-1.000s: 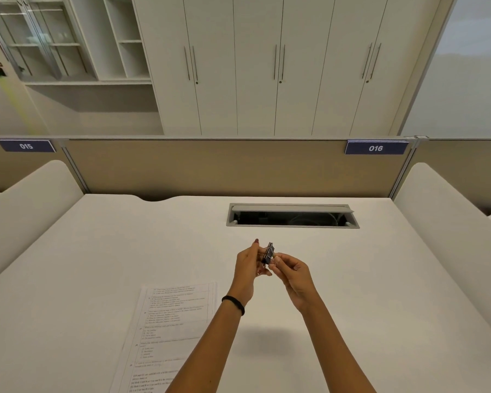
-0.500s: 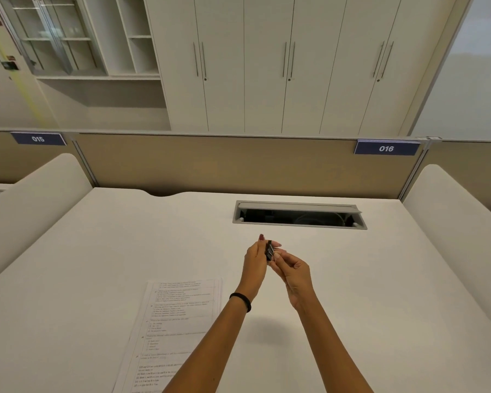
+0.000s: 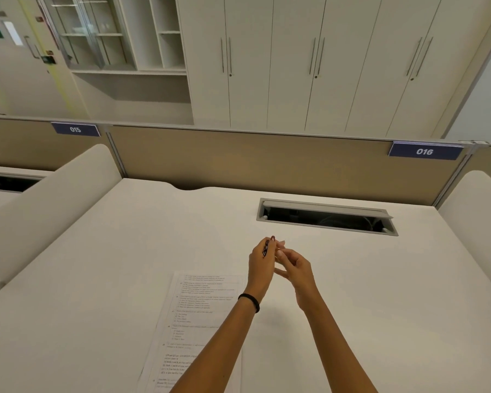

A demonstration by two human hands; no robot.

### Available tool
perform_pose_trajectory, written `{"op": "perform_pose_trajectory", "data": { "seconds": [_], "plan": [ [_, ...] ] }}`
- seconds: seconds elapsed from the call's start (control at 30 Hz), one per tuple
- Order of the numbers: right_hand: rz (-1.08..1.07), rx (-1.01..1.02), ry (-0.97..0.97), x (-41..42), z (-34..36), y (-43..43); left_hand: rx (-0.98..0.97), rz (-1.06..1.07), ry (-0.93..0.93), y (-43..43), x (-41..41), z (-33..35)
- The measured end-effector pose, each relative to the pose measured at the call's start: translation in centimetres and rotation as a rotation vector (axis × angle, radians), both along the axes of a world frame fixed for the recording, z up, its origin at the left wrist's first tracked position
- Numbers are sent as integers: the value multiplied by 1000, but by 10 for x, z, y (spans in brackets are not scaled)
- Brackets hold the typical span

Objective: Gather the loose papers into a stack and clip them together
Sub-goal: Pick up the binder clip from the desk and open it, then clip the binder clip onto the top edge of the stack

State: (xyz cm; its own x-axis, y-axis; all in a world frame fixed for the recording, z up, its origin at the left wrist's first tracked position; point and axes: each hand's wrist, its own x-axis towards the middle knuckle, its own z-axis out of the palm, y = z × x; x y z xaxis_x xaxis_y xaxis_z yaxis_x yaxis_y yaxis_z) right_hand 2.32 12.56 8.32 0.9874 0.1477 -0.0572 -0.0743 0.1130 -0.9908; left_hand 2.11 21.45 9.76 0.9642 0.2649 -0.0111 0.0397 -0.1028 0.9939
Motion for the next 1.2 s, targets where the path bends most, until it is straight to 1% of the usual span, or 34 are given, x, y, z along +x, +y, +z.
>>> {"op": "perform_pose_trajectory", "data": {
  "seconds": [0.17,0.3,0.4,0.53,0.63,0.7,0.77,0.83,0.9,0.93,1.0,1.03,1.1,1.2],
  "plan": [
    [154,58,118,-1,2,20,-82,-28,-10,18,0,6],
    [195,124,155,1,2,35,-81,-74,5,41,3,4],
    [275,185,204,3,-3,47,-72,-109,14,62,2,0],
    [303,168,214,5,-15,64,-97,-173,58,87,-2,-9],
    [236,150,191,4,-28,78,-44,-257,100,109,-2,-20],
    [148,162,179,5,-40,83,10,-230,137,124,-1,-32],
    [44,155,179,6,-55,81,88,-78,171,142,-3,-47],
    [-77,104,197,7,-74,80,244,118,206,168,-8,-67],
    [-183,71,226,6,-90,83,444,261,321,198,-14,-86],
    [-222,66,240,5,-95,86,526,291,403,212,-17,-94],
    [-278,51,249,1,-104,91,634,271,555,229,-23,-106],
    [-300,38,242,-1,-107,94,666,246,599,233,-27,-110],
    [-338,24,205,-5,-111,99,707,220,611,236,-32,-116],
    [-394,-35,136,-10,-116,110,710,183,593,235,-35,-120]
  ]
}}
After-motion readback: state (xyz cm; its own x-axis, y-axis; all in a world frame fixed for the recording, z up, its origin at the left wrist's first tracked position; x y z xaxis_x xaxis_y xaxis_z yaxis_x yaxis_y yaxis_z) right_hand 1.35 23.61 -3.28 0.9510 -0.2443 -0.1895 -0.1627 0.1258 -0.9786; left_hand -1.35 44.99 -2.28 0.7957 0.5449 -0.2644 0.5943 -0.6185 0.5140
